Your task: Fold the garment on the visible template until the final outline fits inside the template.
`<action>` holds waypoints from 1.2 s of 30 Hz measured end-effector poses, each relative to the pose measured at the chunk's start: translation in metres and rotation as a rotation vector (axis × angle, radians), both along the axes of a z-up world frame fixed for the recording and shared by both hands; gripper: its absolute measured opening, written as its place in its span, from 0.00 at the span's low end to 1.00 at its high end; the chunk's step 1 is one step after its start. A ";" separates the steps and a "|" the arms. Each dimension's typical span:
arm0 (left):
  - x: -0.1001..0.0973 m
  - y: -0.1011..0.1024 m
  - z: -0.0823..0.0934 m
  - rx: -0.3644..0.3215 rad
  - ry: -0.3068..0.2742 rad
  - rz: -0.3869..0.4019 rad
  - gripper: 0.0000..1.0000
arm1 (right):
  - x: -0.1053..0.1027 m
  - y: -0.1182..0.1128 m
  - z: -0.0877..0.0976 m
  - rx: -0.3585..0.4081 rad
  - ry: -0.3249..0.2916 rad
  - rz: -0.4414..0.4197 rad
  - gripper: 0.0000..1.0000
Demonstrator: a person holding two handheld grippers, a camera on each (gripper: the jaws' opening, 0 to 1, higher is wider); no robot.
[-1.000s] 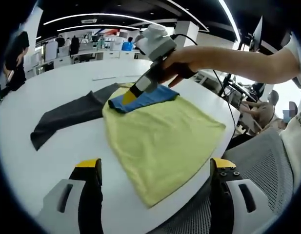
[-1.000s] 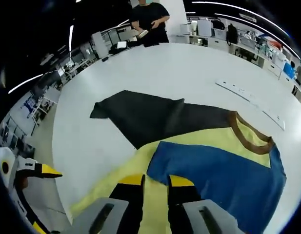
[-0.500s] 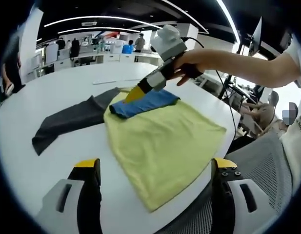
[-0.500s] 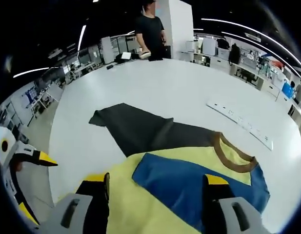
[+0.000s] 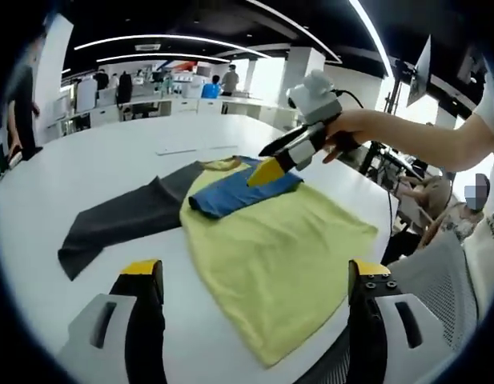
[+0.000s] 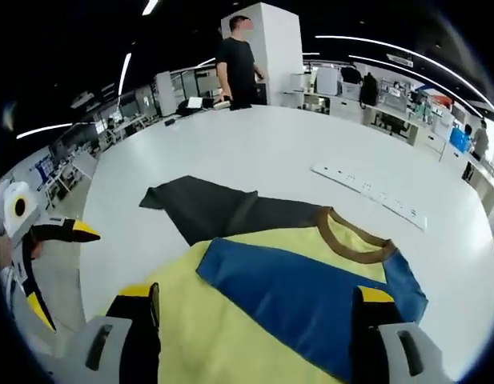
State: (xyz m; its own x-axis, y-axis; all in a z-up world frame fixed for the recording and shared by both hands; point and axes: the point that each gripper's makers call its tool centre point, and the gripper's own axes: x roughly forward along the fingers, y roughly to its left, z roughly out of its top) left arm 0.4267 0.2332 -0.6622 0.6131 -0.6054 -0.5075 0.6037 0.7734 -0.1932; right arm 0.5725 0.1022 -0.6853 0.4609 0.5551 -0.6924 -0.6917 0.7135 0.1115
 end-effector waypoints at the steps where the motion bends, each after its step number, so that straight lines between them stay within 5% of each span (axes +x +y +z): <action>1: 0.002 0.000 0.000 0.004 -0.001 -0.001 0.91 | -0.001 -0.002 0.000 0.001 0.000 0.000 0.99; 14: 0.043 -0.006 0.007 0.009 -0.016 -0.017 0.84 | -0.009 -0.059 0.002 0.004 -0.017 -0.074 0.99; 26: 0.078 -0.011 0.007 -0.026 -0.032 0.016 0.76 | -0.009 -0.122 -0.006 -0.029 -0.045 -0.177 0.88; 36: 0.116 -0.025 -0.004 -0.025 -0.002 0.028 0.67 | -0.006 -0.154 -0.020 -0.070 -0.064 -0.240 0.61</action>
State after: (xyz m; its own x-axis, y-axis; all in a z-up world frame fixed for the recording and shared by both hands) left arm 0.5429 0.2078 -0.6667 0.6311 -0.6004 -0.4912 0.5821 0.7851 -0.2118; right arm 0.5669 -0.0519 -0.7053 0.6179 0.3760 -0.6905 -0.5057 0.8626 0.0172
